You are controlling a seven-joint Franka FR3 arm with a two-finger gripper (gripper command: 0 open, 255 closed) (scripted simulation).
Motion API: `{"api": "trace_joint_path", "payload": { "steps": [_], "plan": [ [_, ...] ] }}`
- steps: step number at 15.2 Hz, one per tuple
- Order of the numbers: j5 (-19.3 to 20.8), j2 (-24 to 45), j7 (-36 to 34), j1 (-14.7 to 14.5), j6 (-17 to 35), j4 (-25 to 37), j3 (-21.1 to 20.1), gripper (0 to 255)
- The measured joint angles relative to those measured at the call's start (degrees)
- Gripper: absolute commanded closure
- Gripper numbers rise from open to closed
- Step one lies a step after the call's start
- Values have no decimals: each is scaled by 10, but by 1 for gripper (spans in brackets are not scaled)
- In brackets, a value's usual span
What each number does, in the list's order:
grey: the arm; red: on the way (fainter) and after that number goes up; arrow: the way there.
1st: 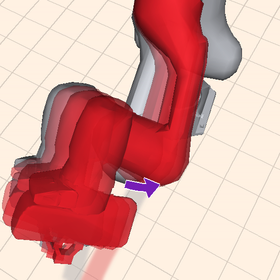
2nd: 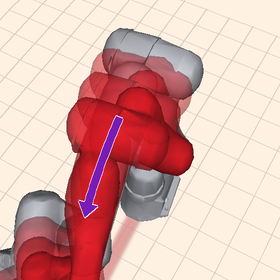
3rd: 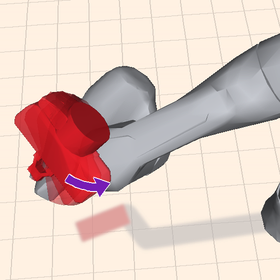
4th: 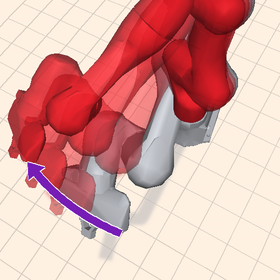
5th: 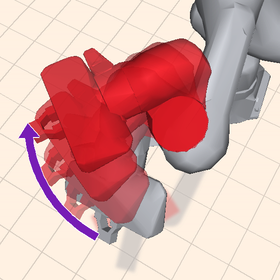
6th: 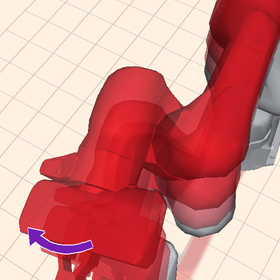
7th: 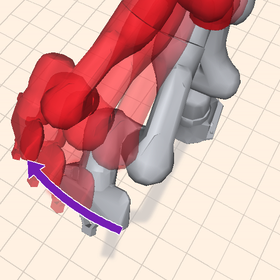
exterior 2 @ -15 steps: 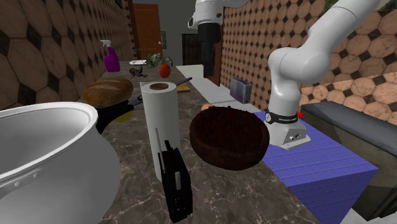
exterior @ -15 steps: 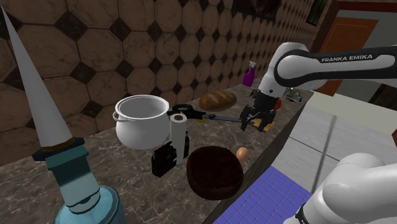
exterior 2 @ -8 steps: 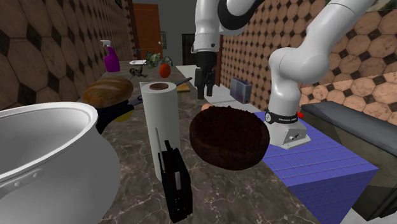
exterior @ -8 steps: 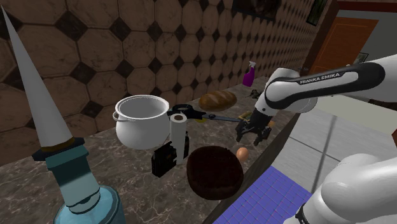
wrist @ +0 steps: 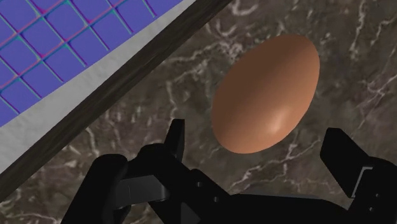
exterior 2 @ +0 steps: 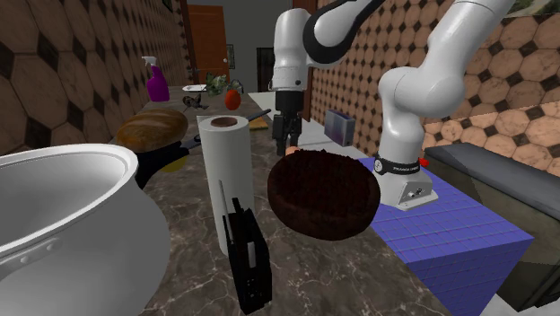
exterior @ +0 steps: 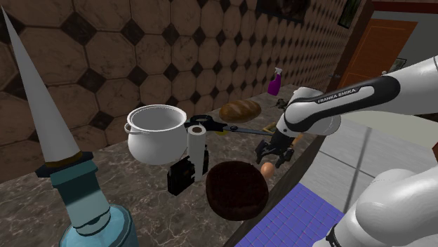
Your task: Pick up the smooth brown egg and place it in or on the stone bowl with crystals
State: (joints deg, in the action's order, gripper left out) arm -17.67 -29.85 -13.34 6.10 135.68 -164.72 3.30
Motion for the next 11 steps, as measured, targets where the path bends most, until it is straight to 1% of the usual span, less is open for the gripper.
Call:
{"api": "trace_joint_path", "payload": {
  "steps": [6,7,11],
  "plan": [
    [-3,5,2,-2,8,-2,0,0],
    [-3,5,2,-2,8,-2,0,255],
    [-2,5,2,-1,8,-2,1,255]
  ]
}}
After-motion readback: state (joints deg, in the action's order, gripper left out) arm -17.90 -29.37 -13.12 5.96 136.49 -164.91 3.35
